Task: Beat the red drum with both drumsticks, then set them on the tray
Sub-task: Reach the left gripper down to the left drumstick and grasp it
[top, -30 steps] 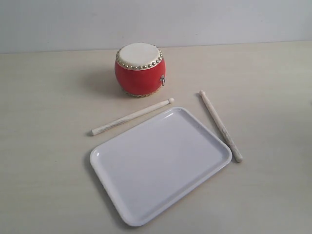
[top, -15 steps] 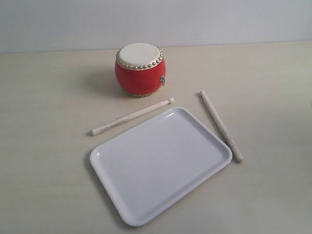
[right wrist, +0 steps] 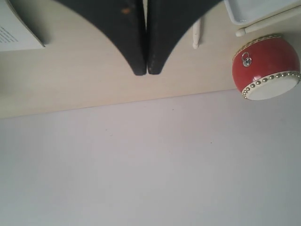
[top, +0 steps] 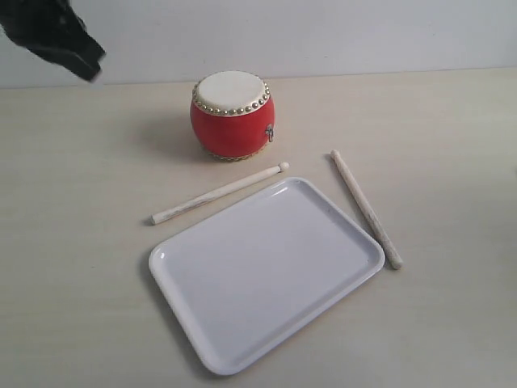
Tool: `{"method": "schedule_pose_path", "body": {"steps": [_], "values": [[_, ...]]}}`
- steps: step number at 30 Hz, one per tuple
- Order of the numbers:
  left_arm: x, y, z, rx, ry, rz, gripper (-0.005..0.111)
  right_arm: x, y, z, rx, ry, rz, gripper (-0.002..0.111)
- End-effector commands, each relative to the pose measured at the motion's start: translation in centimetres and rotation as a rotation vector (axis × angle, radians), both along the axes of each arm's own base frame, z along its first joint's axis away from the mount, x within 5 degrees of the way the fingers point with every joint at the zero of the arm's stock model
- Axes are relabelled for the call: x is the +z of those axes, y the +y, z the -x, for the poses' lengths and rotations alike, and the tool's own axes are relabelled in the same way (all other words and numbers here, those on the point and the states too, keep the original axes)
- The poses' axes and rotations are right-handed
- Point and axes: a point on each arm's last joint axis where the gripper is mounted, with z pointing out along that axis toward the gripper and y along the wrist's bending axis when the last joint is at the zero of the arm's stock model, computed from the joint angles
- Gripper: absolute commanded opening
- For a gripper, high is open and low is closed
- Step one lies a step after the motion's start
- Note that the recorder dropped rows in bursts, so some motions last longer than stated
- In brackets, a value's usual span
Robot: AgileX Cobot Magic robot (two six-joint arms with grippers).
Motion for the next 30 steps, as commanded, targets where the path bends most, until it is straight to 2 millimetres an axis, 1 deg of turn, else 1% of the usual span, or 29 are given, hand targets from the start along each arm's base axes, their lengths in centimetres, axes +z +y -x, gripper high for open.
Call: {"method": "schedule_pose_path", "body": {"steps": [1, 4, 7, 9, 14, 18, 20, 25, 27, 30], "values": [[-4.4, -3.7, 0.1, -0.144, 0.183, -0.045, 0.0, -0.1, 0.0, 0.0, -0.006, -0.006, 0.006, 0.0], [-6.8, -5.5, 0.3, -0.235, 0.242, -0.084, 0.0, -0.1, 0.0, 0.0, -0.006, -0.006, 0.006, 0.0], [-8.4, -6.5, 0.1, -0.253, 0.259, -0.093, 0.0, -0.1, 0.0, 0.0, -0.006, -0.006, 0.006, 0.0], [-9.0, -6.9, 0.0, -0.265, 0.262, -0.097, 0.0, -0.1, 0.0, 0.0, -0.006, -0.006, 0.006, 0.0], [-10.1, -7.7, 0.1, -0.367, 0.263, -0.116, 0.0, -0.1, 0.0, 0.0, -0.006, -0.006, 0.006, 0.0], [-11.0, -8.2, -0.4, -0.357, 0.24, -0.076, 0.001, -0.1, 0.0, 0.0, -0.006, -0.006, 0.006, 0.0], [-11.2, -8.4, -0.5, -0.365, 0.239, -0.053, 0.008, -0.1, 0.0, 0.0, -0.006, -0.006, 0.006, 0.0], [-11.9, -8.6, -0.8, -0.37, 0.232, -0.051, 0.039, -0.1, 0.0, 0.0, -0.006, -0.006, 0.006, 0.0], [-12.4, -8.6, -0.7, -0.381, 0.241, -0.056, 0.044, -0.1, 0.0, 0.0, -0.006, -0.006, 0.006, 0.0], [-13.2, -8.6, -0.7, -0.382, 0.264, -0.062, 0.045, -0.1, 0.0, 0.0, -0.006, -0.006, 0.006, 0.0]]}}
